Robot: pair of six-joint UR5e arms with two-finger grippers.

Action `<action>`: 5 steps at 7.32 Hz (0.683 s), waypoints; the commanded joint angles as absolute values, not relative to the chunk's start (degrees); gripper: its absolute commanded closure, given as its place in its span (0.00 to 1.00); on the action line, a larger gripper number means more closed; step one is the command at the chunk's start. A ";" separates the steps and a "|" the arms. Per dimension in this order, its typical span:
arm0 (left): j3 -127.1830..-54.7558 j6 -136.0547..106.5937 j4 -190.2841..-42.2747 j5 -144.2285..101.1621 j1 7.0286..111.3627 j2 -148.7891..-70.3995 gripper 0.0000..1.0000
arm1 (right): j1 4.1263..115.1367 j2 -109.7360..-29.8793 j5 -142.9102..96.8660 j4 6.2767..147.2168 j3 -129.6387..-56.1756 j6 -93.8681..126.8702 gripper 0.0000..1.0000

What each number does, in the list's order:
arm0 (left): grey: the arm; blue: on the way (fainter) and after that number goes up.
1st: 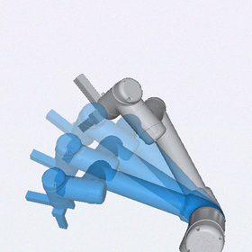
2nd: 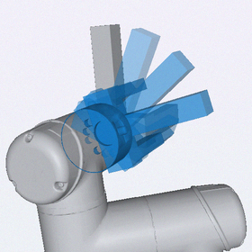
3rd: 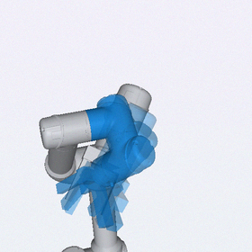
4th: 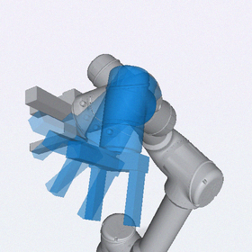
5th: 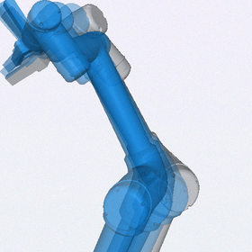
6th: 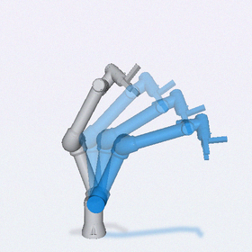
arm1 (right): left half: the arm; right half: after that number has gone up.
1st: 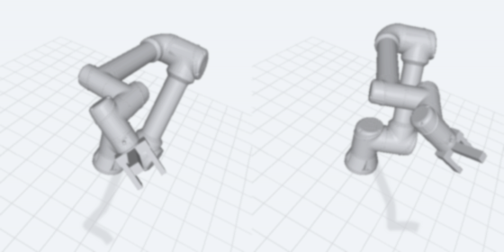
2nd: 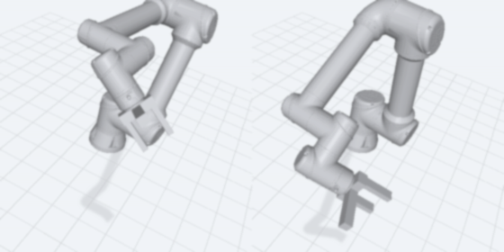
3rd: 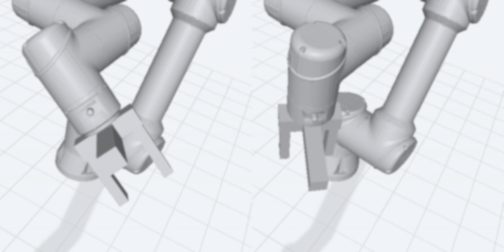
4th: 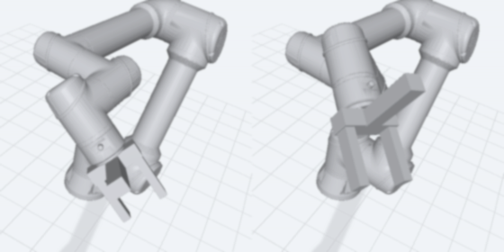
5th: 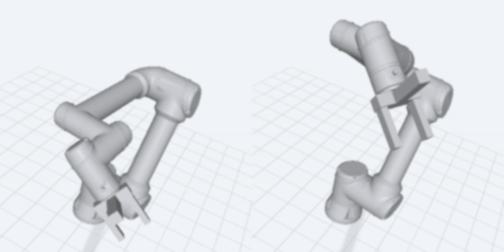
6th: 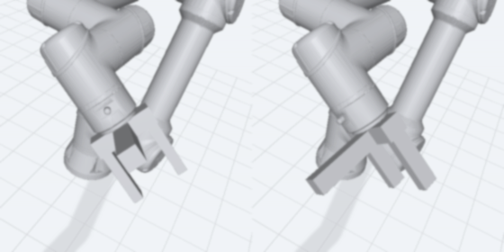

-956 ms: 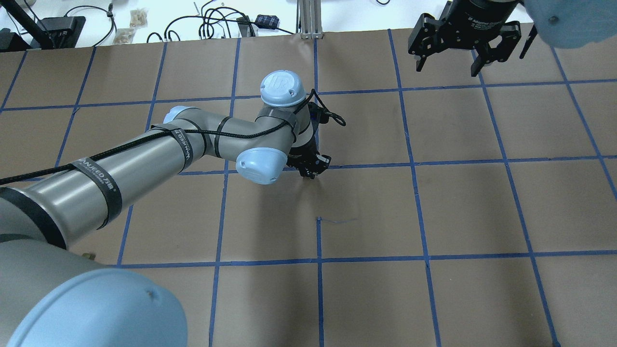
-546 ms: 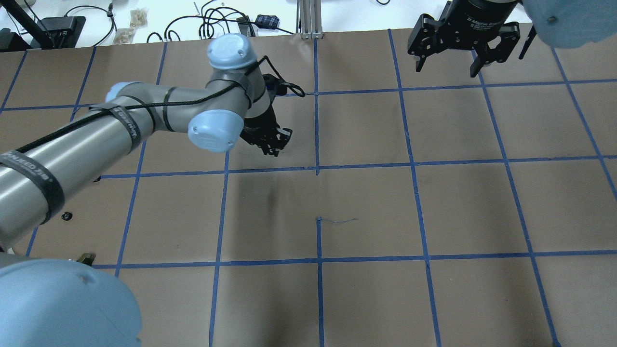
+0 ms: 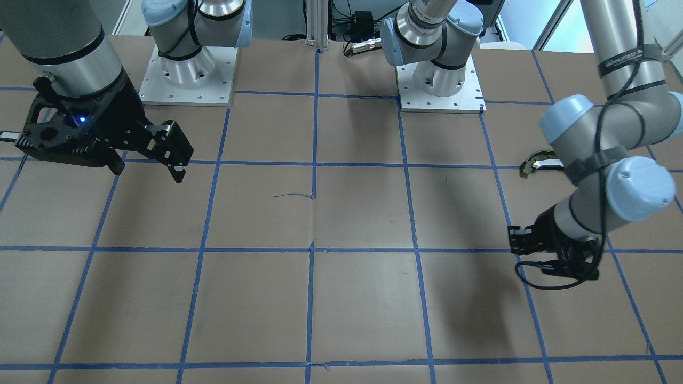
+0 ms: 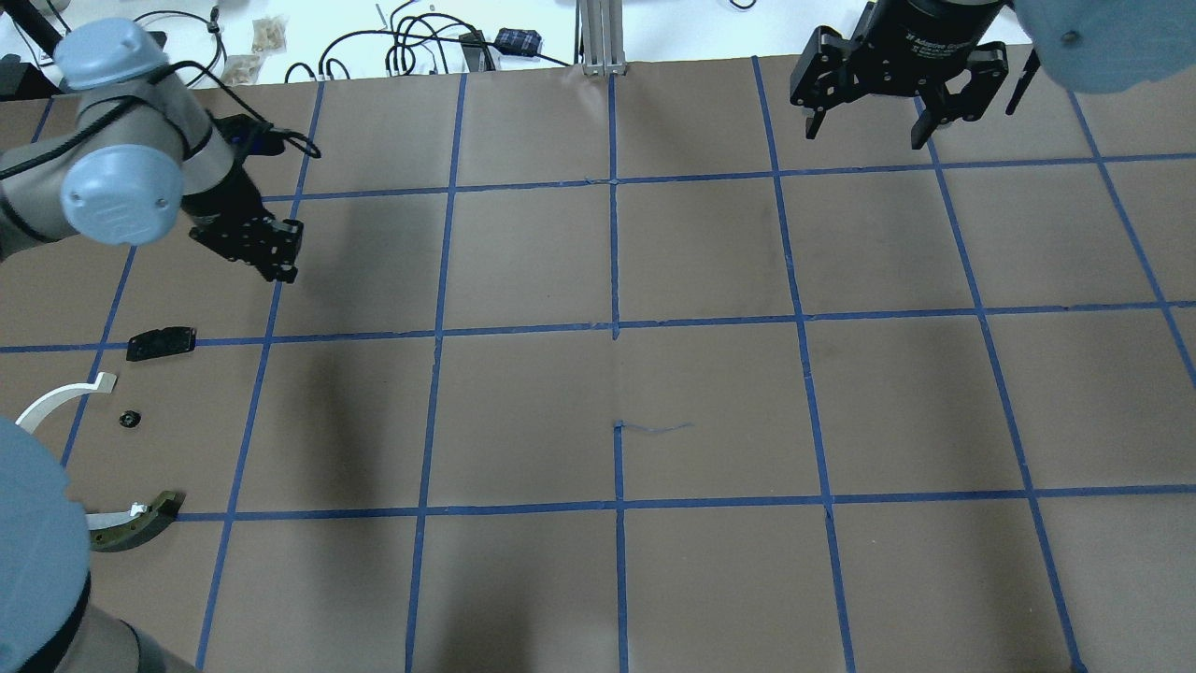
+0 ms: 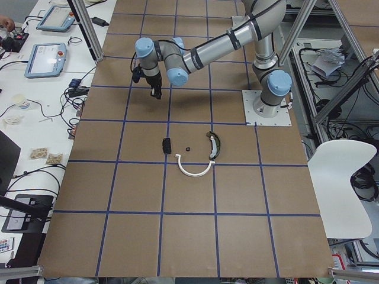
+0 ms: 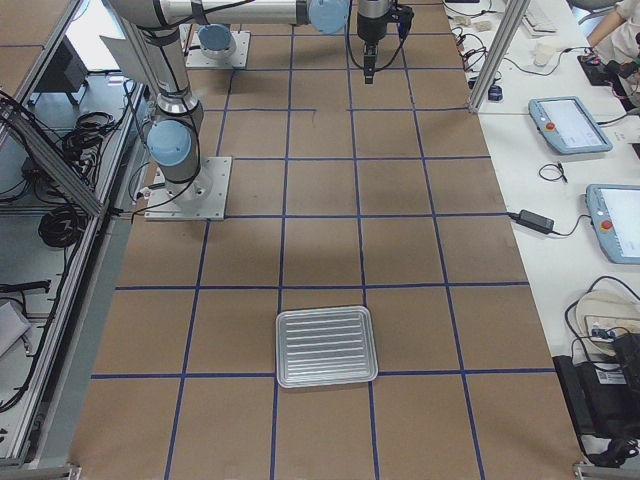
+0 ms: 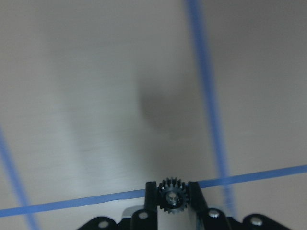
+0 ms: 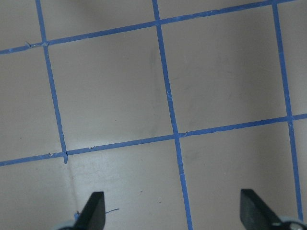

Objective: Place bearing gear from tray to pile

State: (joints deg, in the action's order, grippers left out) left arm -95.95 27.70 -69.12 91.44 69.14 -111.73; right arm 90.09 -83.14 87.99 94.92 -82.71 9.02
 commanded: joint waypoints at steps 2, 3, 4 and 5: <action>-101.94 39.09 -69.43 93.85 52.86 -110.74 1.00 | 90.09 -83.14 87.98 95.01 -82.71 9.05 0.00; -102.04 41.03 -69.43 93.78 50.91 -110.92 1.00 | 90.09 -83.14 87.98 94.92 -82.71 9.14 0.00; -102.22 41.04 -69.52 93.95 50.02 -111.53 1.00 | 90.09 -83.14 87.98 94.92 -82.71 9.14 0.00; -102.65 41.04 -69.52 93.96 49.75 -111.97 1.00 | 90.09 -83.14 87.98 94.92 -82.71 9.05 0.00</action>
State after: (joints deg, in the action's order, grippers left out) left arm -102.16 40.65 -69.49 93.84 50.72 -111.42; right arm 90.09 -83.14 87.98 94.93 -82.70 9.11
